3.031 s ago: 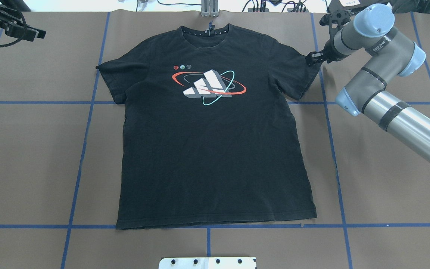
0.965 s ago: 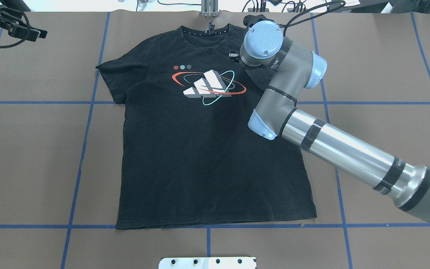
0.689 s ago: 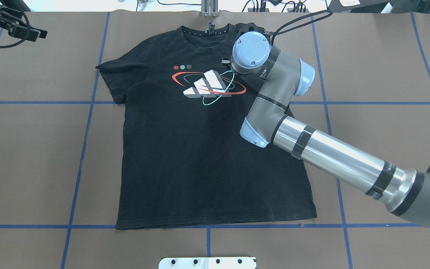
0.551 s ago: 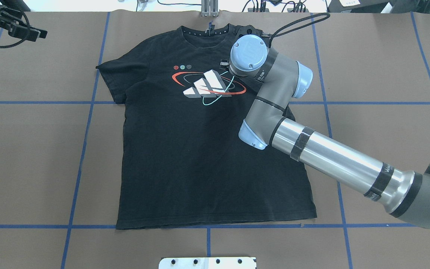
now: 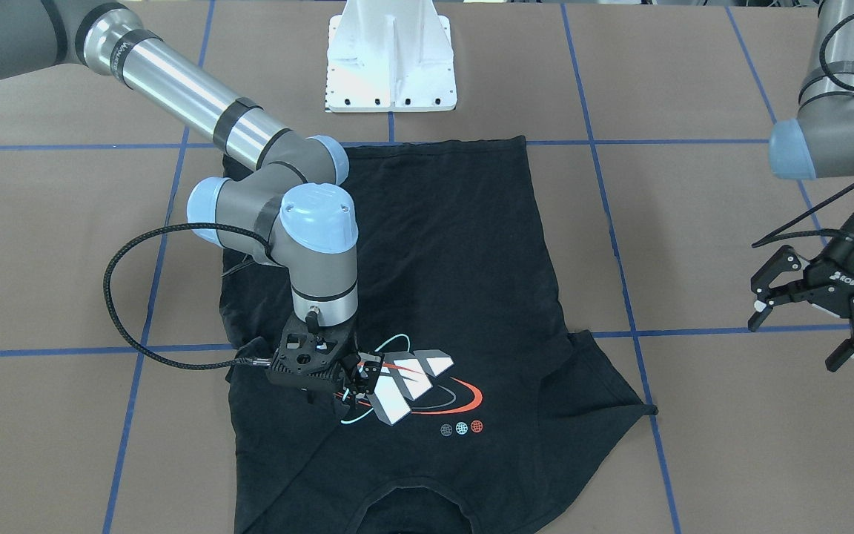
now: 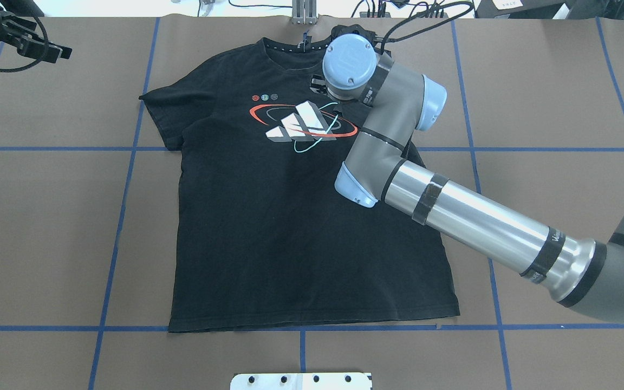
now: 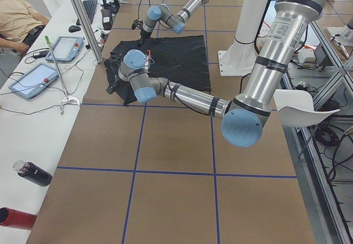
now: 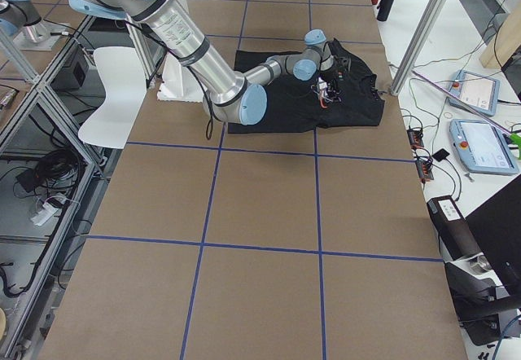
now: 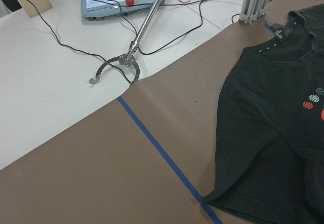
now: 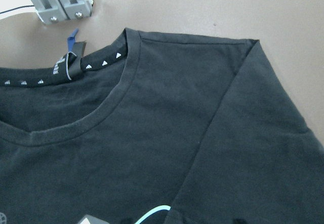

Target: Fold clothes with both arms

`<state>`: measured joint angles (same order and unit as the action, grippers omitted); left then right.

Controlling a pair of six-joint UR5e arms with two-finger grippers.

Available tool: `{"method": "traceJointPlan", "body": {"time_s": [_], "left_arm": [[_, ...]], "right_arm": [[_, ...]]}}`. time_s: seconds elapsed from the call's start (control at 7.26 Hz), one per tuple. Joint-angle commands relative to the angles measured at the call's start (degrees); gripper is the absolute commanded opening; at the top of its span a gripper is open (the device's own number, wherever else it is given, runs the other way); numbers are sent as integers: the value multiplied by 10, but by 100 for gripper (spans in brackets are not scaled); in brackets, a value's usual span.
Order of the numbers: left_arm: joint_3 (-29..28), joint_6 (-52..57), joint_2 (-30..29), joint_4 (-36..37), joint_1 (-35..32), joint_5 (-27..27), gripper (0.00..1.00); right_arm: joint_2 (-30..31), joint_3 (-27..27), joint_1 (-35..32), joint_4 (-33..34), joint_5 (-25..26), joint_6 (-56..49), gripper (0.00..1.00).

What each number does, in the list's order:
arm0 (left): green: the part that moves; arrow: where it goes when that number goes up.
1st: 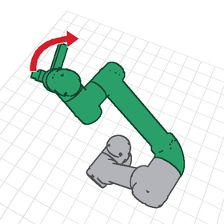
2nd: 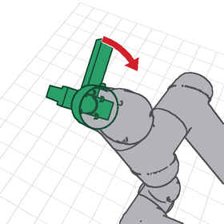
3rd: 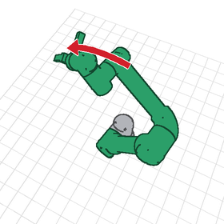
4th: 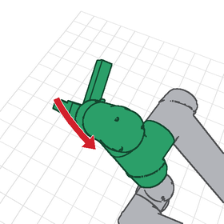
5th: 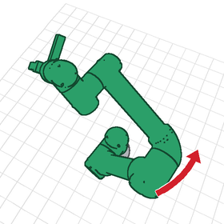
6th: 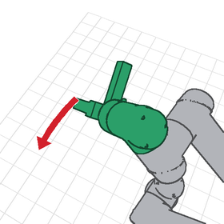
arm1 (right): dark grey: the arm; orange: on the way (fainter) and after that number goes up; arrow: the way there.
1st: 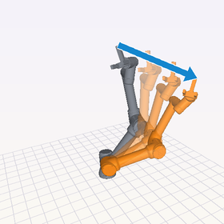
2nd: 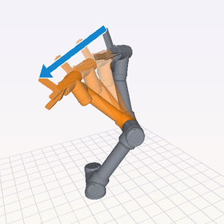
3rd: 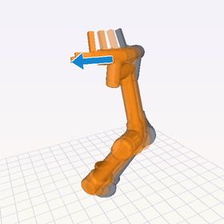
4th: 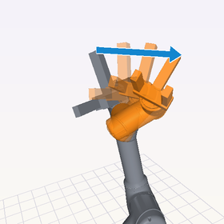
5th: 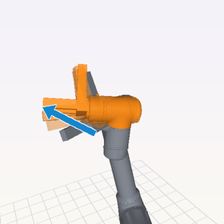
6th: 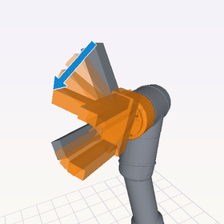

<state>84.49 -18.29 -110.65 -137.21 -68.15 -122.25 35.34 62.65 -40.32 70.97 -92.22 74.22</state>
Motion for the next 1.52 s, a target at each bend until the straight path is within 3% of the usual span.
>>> {"method": "traceJointPlan", "body": {"time_s": [0.0,0.28,0.41,0.69,1.1,1.38], "left_arm": [[-75,-9,-51,-24,29,29,100],[-188,-21,-87,-147,53,68,100],[-215,-17,-104,-163,67,69,100],[-285,-12,-125,-240,119,119,100],[-318,-4,-125,-243,123,119,99],[-331,-4,-127,-244,129,119,91]], "right_arm": [[9,45,-42,50,-71,-54,100],[81,110,-84,49,-106,-150,100],[122,145,-108,49,-135,-193,100],[154,166,-137,43,-166,-261,100],[155,165,-139,42,-164,-261,100],[155,165,-139,41,-164,-261,100]]}}
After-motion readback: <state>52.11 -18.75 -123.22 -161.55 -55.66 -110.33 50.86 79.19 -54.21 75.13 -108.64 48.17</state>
